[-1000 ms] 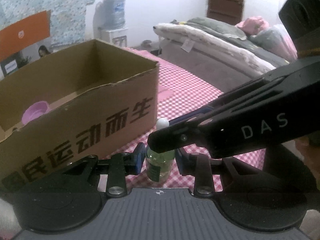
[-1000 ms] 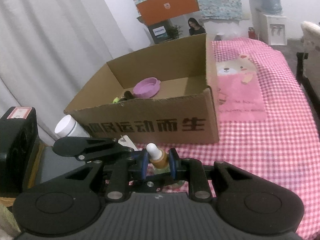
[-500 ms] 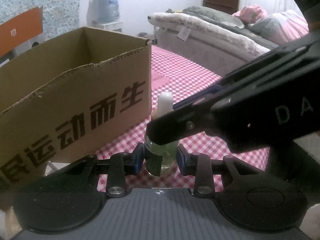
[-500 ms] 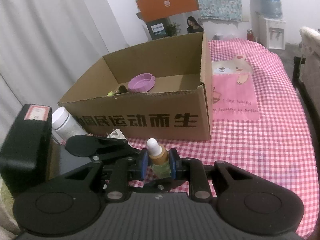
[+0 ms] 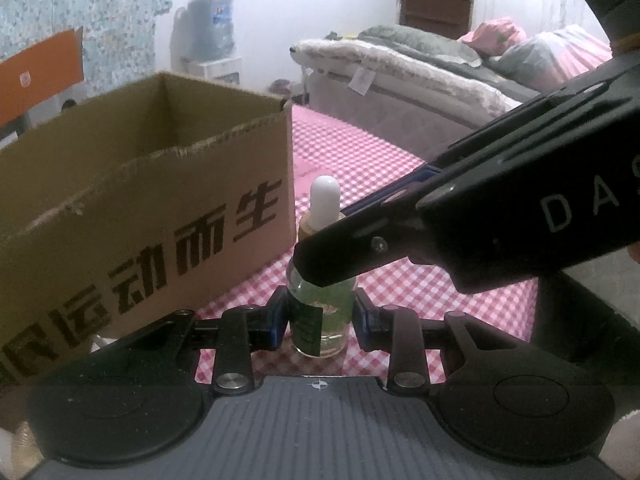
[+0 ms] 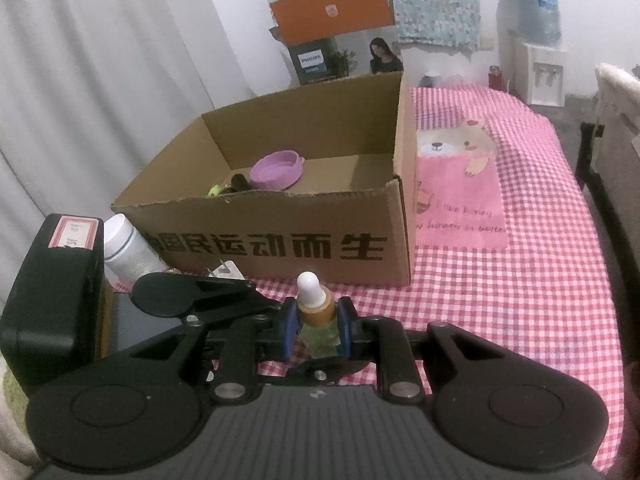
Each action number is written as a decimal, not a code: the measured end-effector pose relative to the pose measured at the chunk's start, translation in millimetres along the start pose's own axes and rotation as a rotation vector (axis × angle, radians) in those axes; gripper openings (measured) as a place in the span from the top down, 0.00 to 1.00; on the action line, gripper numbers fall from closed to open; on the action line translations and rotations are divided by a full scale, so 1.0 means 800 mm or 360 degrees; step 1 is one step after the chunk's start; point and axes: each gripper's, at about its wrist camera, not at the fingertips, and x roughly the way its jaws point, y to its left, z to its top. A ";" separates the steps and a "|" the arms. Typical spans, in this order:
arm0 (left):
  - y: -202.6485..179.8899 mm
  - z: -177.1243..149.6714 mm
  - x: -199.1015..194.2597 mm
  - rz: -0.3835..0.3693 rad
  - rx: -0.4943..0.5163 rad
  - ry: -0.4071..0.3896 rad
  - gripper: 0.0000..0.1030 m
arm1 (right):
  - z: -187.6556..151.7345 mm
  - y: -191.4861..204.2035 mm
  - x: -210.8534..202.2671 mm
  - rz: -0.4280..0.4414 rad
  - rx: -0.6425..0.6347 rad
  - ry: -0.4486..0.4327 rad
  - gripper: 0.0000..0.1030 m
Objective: Organize rigid objects
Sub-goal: 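Lift the green dropper bottle into the box and open the right tool, then bring the right tool back over the table toward the white charger, then close the right tool on the white charger and lift it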
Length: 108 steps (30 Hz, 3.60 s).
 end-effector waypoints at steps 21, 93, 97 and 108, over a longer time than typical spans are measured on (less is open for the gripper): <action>0.073 0.100 -0.076 0.0241 -0.0163 -0.0282 0.69 | 0.130 0.057 -0.039 0.0233 -0.0400 -0.0251 0.77; 0.055 -0.006 -0.052 0.0356 -0.0254 0.0074 0.14 | 0.032 0.017 0.066 0.0393 0.0012 0.0137 0.55; 0.061 -0.010 -0.037 0.0373 -0.0243 0.0119 0.20 | 0.033 0.024 0.090 0.0408 -0.0047 0.0209 0.56; 0.060 -0.017 -0.027 0.0371 -0.0263 0.0148 0.36 | 0.030 0.037 0.124 0.0428 -0.0156 0.0304 0.66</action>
